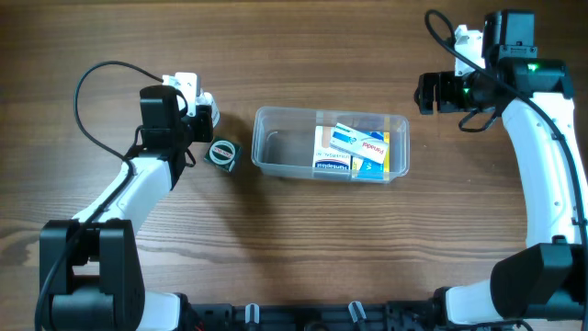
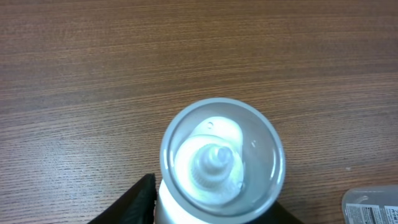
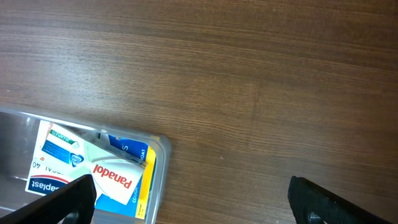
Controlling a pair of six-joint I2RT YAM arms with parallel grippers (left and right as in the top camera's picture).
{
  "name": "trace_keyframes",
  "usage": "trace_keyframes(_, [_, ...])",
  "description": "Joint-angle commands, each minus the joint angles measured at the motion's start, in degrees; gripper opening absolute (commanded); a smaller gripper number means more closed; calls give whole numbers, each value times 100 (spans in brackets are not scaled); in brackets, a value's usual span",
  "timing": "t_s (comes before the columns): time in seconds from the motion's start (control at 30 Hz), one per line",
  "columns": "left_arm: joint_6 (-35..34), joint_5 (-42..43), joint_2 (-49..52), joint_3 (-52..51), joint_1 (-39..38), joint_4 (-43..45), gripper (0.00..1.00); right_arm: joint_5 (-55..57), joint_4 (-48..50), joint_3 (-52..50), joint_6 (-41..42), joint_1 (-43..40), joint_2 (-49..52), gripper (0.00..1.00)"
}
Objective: Pack container
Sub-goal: 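Close the left gripper around the white spray bottle and lift it, then carry the bottle right and lower it into the container's left end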
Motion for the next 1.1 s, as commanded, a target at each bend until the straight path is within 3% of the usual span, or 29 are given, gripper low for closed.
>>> trace_keyframes(0.0, [66,72,76,7,17,2,39,39,15,15,105,20,-70,99])
trace_keyframes(0.23, [63,116,74,7,17,46,31,39,15,15,107,20,-70,100])
trace_keyframes(0.63, [0,111,-328,7,-61,219,28,39,15,15,105,20,-70,100])
trace_keyframes(0.93, [-7,107,-1405,9,-509,-13,28,39,17,15,107,20,-70,100])
trace_keyframes(1.07, [-415,-114,-1991,7,-793,-247,27,39,15,15,107,20,-70,100])
